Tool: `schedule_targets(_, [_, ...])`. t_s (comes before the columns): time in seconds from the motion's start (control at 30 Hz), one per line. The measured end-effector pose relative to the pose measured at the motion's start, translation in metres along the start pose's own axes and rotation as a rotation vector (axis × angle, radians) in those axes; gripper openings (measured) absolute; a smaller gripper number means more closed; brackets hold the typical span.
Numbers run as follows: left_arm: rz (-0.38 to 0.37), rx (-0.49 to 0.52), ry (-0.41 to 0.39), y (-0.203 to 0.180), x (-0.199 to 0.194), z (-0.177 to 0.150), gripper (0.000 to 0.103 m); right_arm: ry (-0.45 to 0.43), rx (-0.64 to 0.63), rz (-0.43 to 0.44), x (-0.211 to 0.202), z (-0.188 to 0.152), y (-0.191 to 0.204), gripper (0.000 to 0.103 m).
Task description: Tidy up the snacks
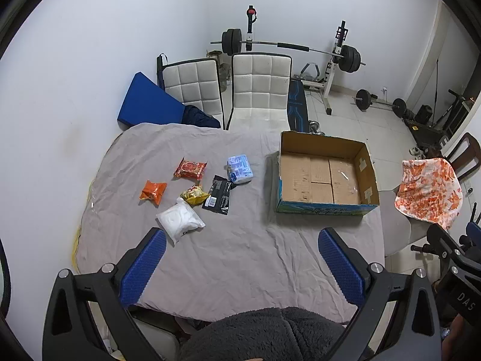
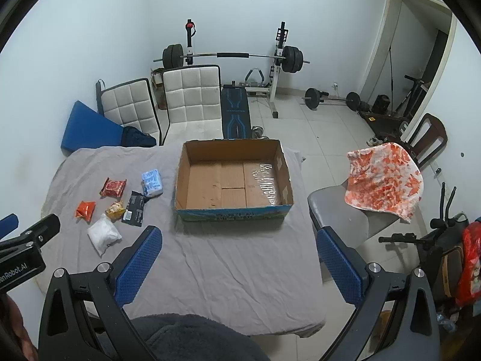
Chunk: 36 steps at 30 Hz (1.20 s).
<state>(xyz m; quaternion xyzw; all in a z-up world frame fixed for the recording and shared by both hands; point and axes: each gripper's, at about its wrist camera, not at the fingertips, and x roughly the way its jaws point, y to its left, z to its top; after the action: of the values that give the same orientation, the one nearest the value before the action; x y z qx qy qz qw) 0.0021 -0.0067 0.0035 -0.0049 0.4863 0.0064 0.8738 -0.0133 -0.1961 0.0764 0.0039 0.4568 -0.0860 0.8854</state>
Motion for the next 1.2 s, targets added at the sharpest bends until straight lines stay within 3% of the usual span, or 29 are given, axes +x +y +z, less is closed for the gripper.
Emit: schedule_targets(1.2, [-0.007, 0.011, -0.018, -0.005, -0.014, -0.001, 0.103, -0.036, -0.013, 0.024, -0.012, -0.001, 0.003, 0.103])
